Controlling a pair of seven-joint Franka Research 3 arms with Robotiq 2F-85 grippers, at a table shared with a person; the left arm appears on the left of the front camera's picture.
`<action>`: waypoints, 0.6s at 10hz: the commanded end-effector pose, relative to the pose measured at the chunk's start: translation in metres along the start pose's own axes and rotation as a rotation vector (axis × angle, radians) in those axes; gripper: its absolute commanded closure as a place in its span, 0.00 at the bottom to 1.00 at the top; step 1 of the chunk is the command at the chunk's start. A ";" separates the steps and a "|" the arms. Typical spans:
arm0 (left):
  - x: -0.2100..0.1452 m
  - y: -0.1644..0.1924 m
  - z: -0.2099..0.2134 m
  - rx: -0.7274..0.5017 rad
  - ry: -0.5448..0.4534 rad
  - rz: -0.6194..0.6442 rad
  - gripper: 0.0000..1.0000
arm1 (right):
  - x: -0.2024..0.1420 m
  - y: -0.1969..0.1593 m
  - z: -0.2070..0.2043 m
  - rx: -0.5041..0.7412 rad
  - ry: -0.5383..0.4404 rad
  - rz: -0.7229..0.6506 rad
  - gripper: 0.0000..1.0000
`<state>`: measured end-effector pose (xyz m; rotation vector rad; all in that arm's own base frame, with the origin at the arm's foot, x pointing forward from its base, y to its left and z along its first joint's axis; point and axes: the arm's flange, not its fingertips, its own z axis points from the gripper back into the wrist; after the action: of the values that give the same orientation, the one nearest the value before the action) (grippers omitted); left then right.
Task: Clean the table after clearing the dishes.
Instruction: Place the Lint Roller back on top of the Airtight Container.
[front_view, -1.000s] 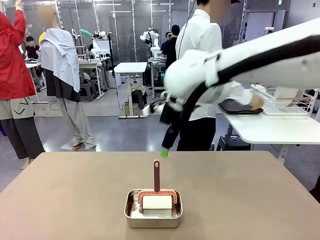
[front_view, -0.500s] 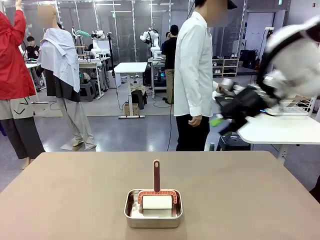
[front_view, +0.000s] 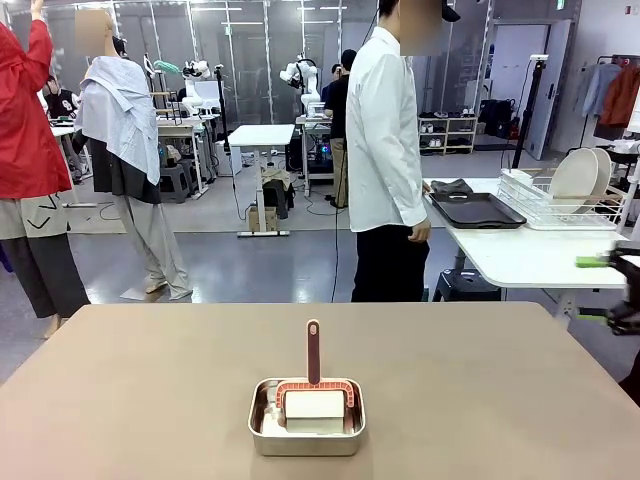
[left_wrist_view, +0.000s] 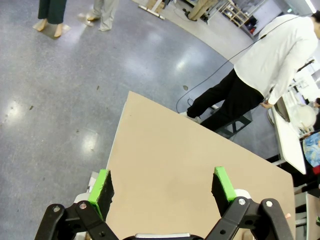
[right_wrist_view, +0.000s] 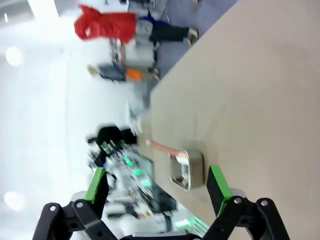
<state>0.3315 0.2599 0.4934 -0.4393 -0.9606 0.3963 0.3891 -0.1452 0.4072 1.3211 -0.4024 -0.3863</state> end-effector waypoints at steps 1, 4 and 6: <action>0.002 0.000 0.004 -0.007 0.008 -0.002 0.00 | -0.019 -0.028 0.022 0.253 -0.424 -0.260 0.00; 0.002 0.000 0.004 -0.007 0.008 -0.002 0.00 | -0.040 -0.070 0.038 0.263 -0.492 -0.319 0.00; 0.002 0.000 0.004 -0.007 0.008 -0.002 0.00 | -0.013 -0.064 0.055 0.181 -0.373 -0.292 0.00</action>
<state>0.3315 0.2600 0.4936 -0.4392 -0.9610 0.3964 0.3521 -0.2060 0.3445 1.5148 -0.5974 -0.9363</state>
